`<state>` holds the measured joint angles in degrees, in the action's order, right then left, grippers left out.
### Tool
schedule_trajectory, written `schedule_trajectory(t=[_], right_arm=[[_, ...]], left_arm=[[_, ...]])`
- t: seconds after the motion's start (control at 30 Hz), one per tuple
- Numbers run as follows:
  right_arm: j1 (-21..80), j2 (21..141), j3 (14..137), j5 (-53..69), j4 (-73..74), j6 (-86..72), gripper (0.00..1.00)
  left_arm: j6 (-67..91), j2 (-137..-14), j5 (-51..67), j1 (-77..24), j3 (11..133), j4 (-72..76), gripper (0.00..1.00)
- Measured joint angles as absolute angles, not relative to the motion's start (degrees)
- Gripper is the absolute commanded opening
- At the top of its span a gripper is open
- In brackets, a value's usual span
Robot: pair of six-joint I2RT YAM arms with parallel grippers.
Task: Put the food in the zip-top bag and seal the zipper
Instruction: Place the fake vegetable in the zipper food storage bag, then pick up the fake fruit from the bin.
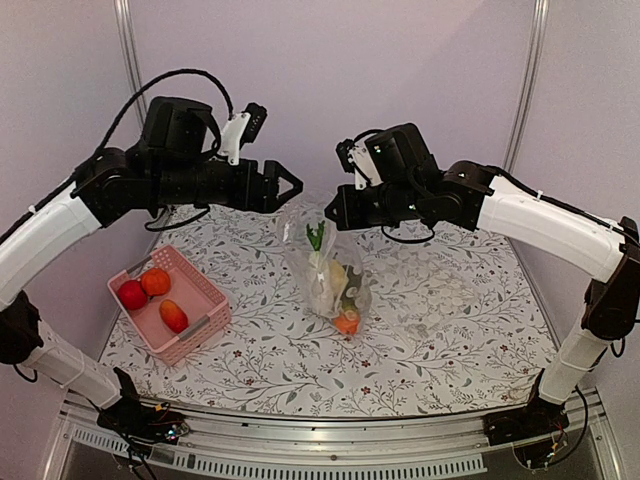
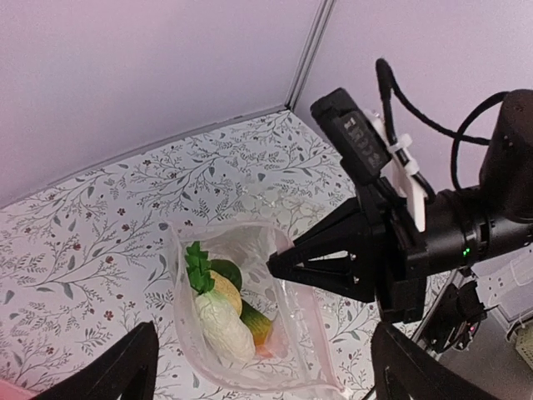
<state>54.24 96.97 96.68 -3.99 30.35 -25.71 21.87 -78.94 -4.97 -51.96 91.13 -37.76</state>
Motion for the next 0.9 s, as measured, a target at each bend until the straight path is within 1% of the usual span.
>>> schedule_trajectory(t=[0.27, 0.33, 0.43, 0.53, 0.6, 0.7, 0.9], right_arm=[[54.24, 96.99, 96.68, -3.97, 30.37, -25.71, 0.0], [54.24, 96.97, 96.68, -3.99, 30.37, -25.71, 0.0], [54.24, 96.97, 96.68, -3.99, 30.37, -25.74, 0.0], [54.24, 96.99, 96.68, -3.97, 30.37, -25.74, 0.0], [54.24, 96.97, 96.68, -3.97, 30.37, -25.74, 0.0], [54.24, 96.97, 96.68, -3.97, 30.37, -25.74, 0.0], [54.24, 96.97, 96.68, -3.99, 30.37, -25.74, 0.0]], left_arm=[[18.57, -74.5, -9.1, -50.11, 95.7, -41.36, 0.92], [18.63, -73.91, -10.52, -48.07, 95.48, -43.03, 0.92], [20.29, -72.18, -12.99, -42.48, 92.36, -44.47, 0.92], [23.73, -69.43, -16.01, -36.51, 85.58, -45.25, 0.93], [26.37, -68.03, -17.96, -33.41, 80.93, -46.15, 0.96], [31.22, -65.91, -20.86, -29.93, 73.08, -46.63, 0.98], [42.09, -57.71, -24.32, -24.95, 55.83, -46.09, 0.99]])
